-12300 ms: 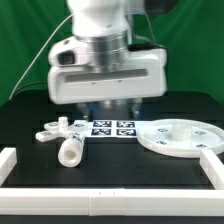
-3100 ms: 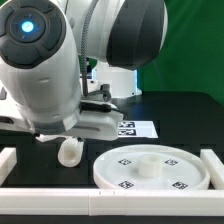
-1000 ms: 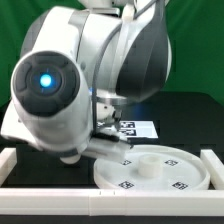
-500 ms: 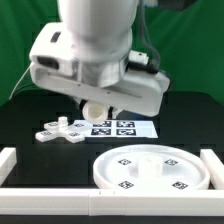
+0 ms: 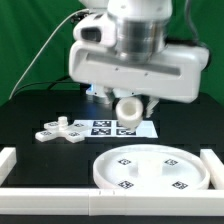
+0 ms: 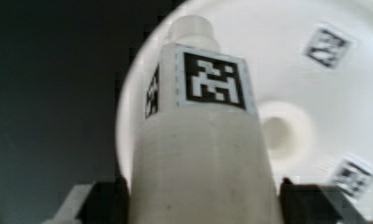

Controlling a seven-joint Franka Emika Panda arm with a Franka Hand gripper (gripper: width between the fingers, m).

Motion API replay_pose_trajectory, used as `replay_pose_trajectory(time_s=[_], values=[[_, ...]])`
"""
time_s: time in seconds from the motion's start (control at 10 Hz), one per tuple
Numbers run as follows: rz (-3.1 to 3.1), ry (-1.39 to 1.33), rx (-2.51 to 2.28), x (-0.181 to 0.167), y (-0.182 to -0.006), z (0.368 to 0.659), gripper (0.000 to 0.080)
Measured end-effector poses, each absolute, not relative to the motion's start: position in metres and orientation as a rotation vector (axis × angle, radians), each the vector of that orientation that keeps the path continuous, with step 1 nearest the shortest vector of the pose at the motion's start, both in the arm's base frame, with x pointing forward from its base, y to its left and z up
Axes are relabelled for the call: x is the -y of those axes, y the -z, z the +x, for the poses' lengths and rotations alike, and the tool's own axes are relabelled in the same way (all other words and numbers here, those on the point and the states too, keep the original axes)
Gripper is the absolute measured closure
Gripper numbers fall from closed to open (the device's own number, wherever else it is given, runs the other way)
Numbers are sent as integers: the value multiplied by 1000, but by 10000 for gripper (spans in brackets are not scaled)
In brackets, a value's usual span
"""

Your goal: Assemble round table

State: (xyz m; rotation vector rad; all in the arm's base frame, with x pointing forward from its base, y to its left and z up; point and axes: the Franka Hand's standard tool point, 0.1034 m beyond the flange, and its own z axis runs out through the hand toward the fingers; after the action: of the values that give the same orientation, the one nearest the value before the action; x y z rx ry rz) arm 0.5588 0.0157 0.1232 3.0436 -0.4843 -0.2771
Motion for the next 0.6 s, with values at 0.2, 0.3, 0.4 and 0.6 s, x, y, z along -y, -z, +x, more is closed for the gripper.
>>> replay_pose_trajectory(time_s=[0.2,0.3,0.4,0.6], values=[[3080,27,503,-32,-124,554,396],[3083,-19,497,-33,-122,555,396],[3090,-146,495,-36,-122,563,396],[3092,-356,470,-45,-119,565,396]])
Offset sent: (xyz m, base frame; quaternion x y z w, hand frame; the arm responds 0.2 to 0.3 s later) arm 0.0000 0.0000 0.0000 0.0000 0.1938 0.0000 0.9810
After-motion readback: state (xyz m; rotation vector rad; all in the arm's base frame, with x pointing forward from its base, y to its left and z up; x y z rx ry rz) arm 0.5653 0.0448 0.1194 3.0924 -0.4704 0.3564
